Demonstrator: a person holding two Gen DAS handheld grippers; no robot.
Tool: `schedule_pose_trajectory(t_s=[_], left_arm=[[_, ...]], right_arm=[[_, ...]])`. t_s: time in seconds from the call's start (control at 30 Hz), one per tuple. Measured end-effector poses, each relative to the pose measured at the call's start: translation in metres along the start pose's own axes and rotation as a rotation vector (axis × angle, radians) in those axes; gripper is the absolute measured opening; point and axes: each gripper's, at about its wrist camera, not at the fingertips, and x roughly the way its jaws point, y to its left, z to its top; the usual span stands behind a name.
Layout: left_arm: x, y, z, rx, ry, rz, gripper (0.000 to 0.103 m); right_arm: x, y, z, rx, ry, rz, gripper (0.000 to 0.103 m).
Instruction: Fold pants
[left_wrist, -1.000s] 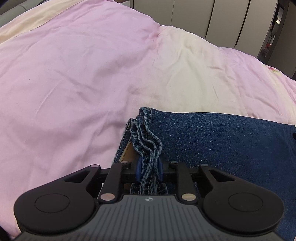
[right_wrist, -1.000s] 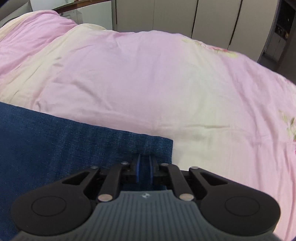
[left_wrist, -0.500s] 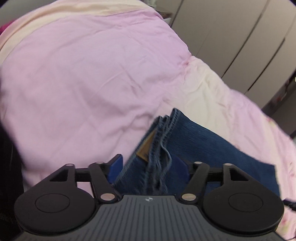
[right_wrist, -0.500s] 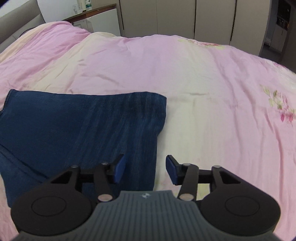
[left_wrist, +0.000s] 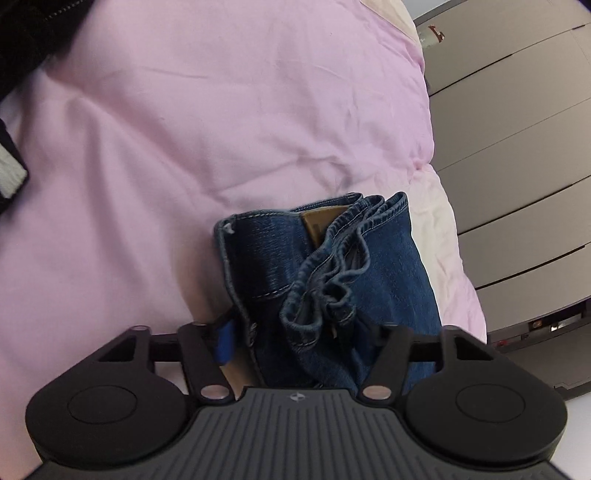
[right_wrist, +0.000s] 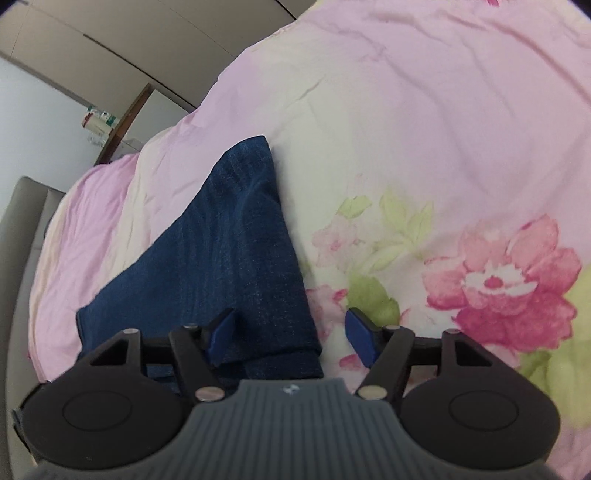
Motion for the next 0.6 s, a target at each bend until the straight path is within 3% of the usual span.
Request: schedule_pose_trajectory(t_s=[0.17,0.2,0.3,0.47,0.6], left_arm=[[0.002,-0.012,0.004,0.022,0.006,0.049,0.035],[0.0,-0.016,0.003,0.038,0.005,0.057,0.032],[-0.009,-0.027,0.002,0.08,-0.001,0.079,0.027],[-0.034,-0.054,-0.006,0.129,-0.013,0.098,0.023],[-0.062,-0.072,-0.038,0.182,0.027,0.087,0.023]], right_arm=[[0.012,-0.017,-0.007,0.173,-0.003,0.094,0.036],[0.011,-0.016,-0.008,0.181,-0.003,0.105,0.027],[-0.008,-0.006,-0.01,0.17,-0.029,0.144,0.012],[-0.056,0.038,-0.003,0.104,-0.083,0.135,0.009],[-0.108,0.049,-0.004,0.074,-0.138,0.118,0.009]])
